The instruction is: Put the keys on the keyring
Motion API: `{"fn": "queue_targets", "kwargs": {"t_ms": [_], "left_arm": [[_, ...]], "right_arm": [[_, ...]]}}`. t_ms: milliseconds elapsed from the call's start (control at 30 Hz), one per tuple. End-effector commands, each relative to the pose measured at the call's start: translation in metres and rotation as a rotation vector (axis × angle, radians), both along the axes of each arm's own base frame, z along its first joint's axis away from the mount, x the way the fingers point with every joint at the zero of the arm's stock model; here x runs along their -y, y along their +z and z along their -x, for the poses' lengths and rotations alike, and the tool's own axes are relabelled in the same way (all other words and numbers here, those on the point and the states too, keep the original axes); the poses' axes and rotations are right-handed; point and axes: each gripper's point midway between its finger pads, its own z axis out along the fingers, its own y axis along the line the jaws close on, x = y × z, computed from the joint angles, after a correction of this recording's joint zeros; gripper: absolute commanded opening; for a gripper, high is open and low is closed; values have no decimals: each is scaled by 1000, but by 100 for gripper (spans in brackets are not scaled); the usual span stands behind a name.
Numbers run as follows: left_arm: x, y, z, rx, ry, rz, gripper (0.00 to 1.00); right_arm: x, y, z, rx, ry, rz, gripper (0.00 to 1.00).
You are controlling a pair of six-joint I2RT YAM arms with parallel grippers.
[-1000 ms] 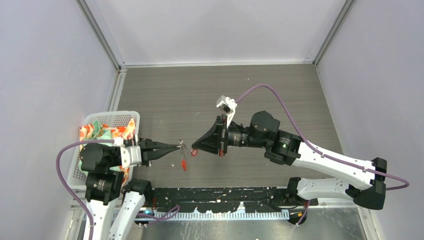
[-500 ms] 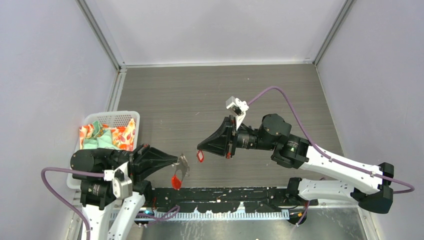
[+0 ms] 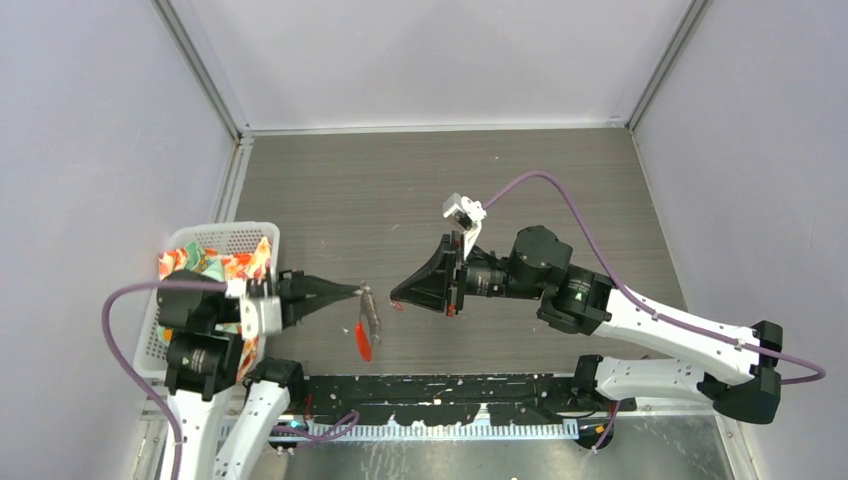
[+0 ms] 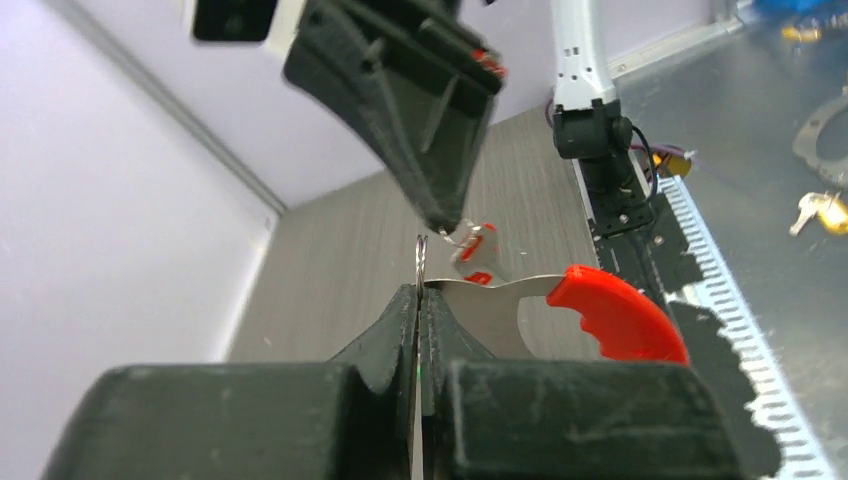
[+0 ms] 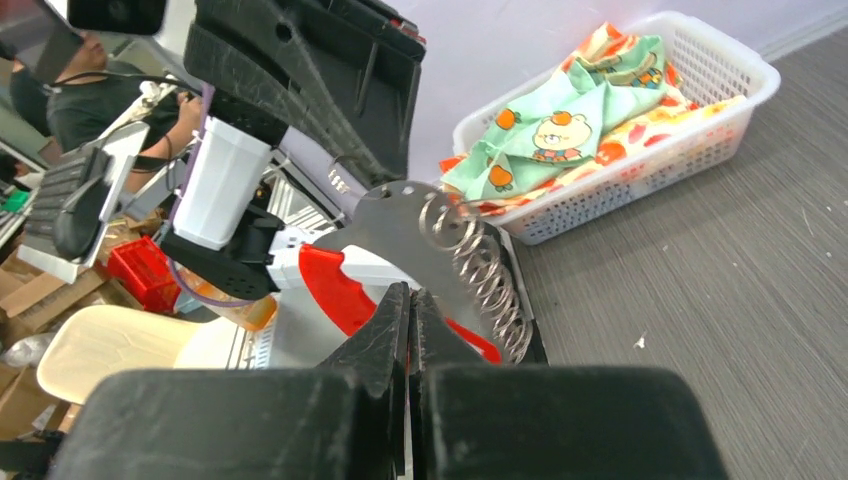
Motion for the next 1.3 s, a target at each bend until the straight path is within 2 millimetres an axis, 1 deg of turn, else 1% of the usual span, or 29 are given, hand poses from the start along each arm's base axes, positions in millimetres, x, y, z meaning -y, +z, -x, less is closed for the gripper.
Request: {"fn": "queue_targets", "kwargs": {"t_ms": [0, 67, 200, 267, 367, 500, 600, 700, 867, 1133, 1200, 1267], "left_arm": [[-2, 4, -35, -260, 154, 58, 0], [-1, 3, -37, -323, 164, 79, 0], [-4, -1, -44, -381, 220, 133, 0], [-5, -3, -43, -402, 231, 146, 0], [-6, -6, -44, -426, 250, 173, 0], [-9, -11, -48, -423, 280, 192, 0], [-9, -19, -50, -424, 292, 191, 0], [-10, -24, -52, -422, 300, 190, 0], [-10, -22, -53, -407, 308, 195, 0], [-11, -20, -53, -392, 312, 200, 0], [-12, -19, -53, -383, 315, 200, 0], [-12, -20, -53, -381, 316, 200, 0]], "right_arm": [[-3, 18, -14, -26, -77, -15, 1], [-7, 17, -22, -53, -111, -3, 1], [-10, 18, -39, -115, -185, -2, 1], [-9, 11, -48, -154, -228, 27, 1], [-8, 14, -54, -179, -250, 14, 1], [-12, 25, -52, -202, -227, -6, 1], [-18, 30, -50, -226, -201, -11, 1], [-23, 30, -47, -246, -169, -9, 1], [-27, 26, -44, -271, -148, -3, 1], [-35, 20, -45, -300, -137, 6, 1], [-37, 25, -46, -297, -135, -15, 1], [-38, 25, -47, -302, -133, -21, 1]]}}
